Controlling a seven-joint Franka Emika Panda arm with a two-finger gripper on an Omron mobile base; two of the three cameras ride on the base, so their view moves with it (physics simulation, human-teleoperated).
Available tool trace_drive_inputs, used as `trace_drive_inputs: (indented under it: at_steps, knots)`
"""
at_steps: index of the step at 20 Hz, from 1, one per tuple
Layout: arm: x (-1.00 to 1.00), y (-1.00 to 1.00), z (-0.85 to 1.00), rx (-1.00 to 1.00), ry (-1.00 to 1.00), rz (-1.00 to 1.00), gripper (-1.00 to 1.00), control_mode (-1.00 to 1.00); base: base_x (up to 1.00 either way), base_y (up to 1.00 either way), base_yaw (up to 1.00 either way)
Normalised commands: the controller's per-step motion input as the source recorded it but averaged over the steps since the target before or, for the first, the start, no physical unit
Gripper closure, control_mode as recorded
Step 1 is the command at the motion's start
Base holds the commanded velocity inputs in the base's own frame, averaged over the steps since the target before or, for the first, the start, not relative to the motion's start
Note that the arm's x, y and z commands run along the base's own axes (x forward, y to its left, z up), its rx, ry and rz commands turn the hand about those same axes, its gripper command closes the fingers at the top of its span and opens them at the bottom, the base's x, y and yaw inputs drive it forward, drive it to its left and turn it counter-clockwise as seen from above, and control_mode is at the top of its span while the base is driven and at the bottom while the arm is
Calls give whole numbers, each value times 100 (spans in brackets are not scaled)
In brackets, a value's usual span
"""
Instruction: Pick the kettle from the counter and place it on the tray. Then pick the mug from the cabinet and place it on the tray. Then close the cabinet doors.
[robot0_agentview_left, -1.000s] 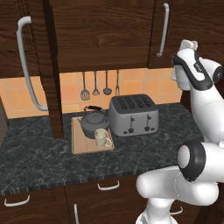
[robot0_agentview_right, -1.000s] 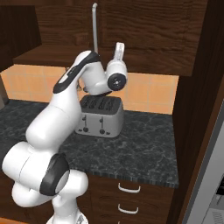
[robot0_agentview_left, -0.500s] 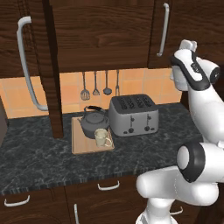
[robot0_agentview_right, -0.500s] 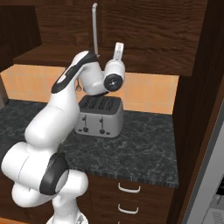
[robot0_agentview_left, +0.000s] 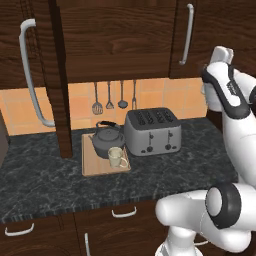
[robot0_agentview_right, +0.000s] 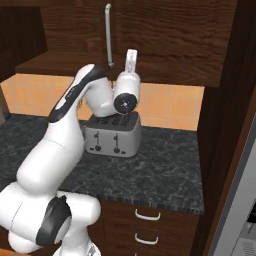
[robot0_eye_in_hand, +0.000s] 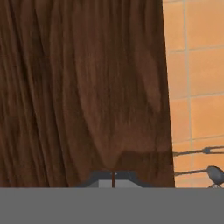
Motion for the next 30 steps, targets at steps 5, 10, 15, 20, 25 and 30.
trace_drive_inputs:
  at_steps: [5, 10, 15, 20, 25, 30]
  knots:
    - [-100, 3, 36, -25, 6, 0, 100, -100, 0, 0, 0]
    - [-38, 12, 5, -23, 18, 4, 100, -100, 0, 0, 0]
    - [-24, 27, 3, -16, 2, 0, 100, -100, 0, 0, 0]
    - [-65, 38, 7, -27, 16, 0, 100, -100, 0, 0, 0]
    - [-61, 55, 0, -22, 12, 0, 100, -100, 0, 0, 0]
    - [-46, 59, 0, -29, 9, 3, 100, -100, 0, 0, 0]
